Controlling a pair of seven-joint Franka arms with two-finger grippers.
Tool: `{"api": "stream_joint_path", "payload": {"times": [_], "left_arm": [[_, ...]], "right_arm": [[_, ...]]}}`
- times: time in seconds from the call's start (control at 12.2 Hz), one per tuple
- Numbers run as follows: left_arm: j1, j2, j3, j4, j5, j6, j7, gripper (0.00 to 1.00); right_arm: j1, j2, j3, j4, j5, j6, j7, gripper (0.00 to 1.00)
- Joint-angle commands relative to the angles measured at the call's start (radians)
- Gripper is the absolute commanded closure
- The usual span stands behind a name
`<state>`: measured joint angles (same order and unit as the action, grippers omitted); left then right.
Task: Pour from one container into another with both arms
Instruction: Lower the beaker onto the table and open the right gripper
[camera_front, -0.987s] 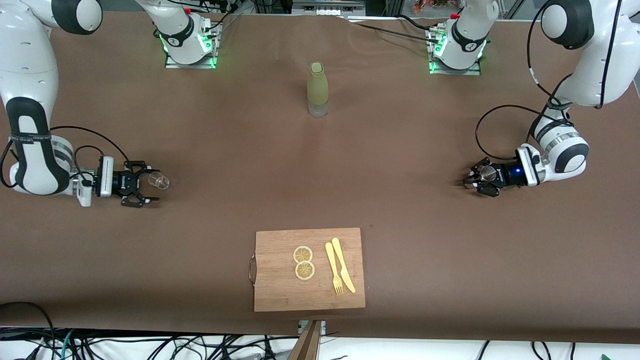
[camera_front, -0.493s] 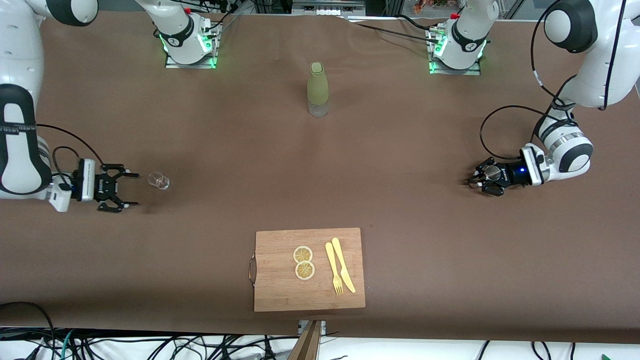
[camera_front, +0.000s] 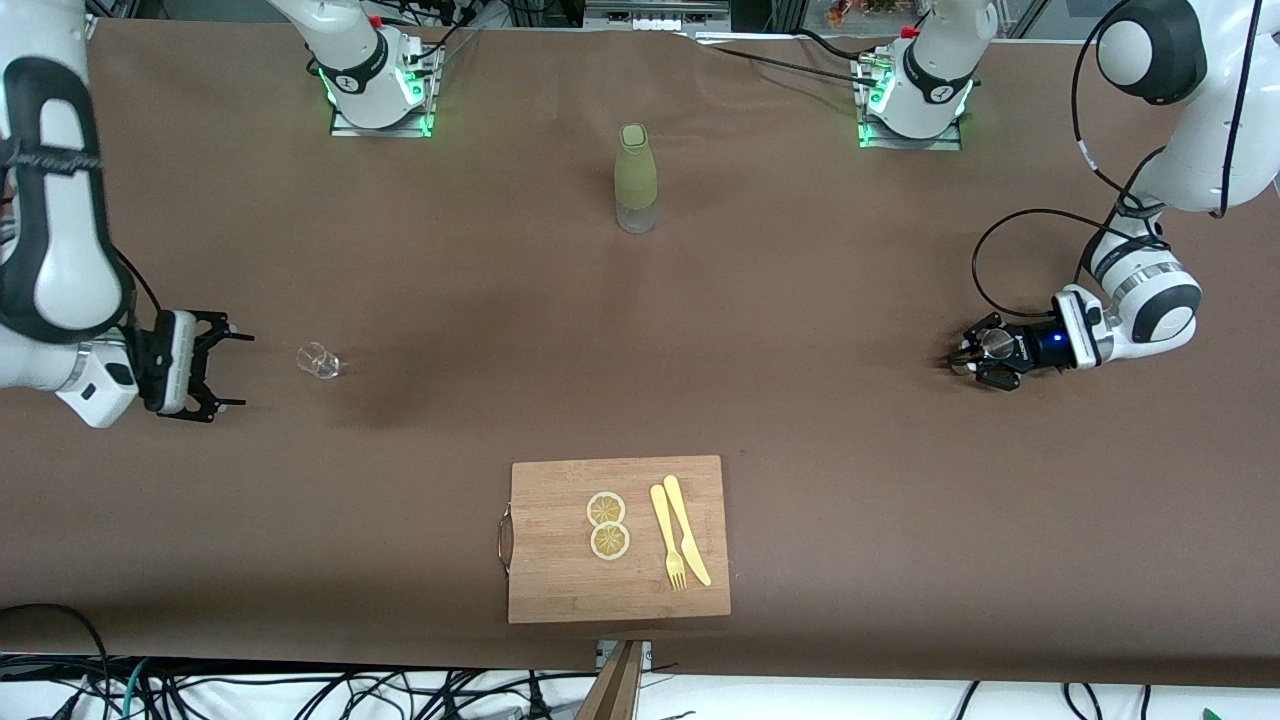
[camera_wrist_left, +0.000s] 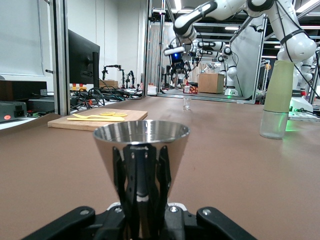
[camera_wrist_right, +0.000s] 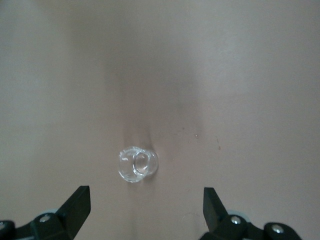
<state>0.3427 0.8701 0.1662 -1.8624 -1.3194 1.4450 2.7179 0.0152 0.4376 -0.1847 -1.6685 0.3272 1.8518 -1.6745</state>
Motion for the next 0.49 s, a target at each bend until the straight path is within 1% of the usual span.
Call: {"api": "stream_joint_path", "payload": {"times": [0.0, 0.25, 0.33, 0.41], "left_arm": [[0.010, 0.024, -0.004, 0.029, 0.029, -0.025, 0.065, 1.00], [0.010, 0.029, -0.004, 0.031, 0.028, -0.023, 0.112, 1.00], [0.010, 0.029, -0.004, 0.029, 0.029, -0.025, 0.114, 1.00], [0.010, 0.029, -0.004, 0.029, 0.029, -0.025, 0.114, 1.00]], "right_arm": [[0.077, -0.135, 0.040, -0.073, -0.159, 0.021, 0.329, 0.00], [0.095, -0.195, 0.186, -0.071, -0.350, 0.008, 0.739, 0.00], [0.098, -0.203, 0.233, -0.069, -0.390, -0.012, 0.865, 0.00], [0.101, -0.217, 0.267, -0.069, -0.405, -0.028, 0.983, 0.00]]}}
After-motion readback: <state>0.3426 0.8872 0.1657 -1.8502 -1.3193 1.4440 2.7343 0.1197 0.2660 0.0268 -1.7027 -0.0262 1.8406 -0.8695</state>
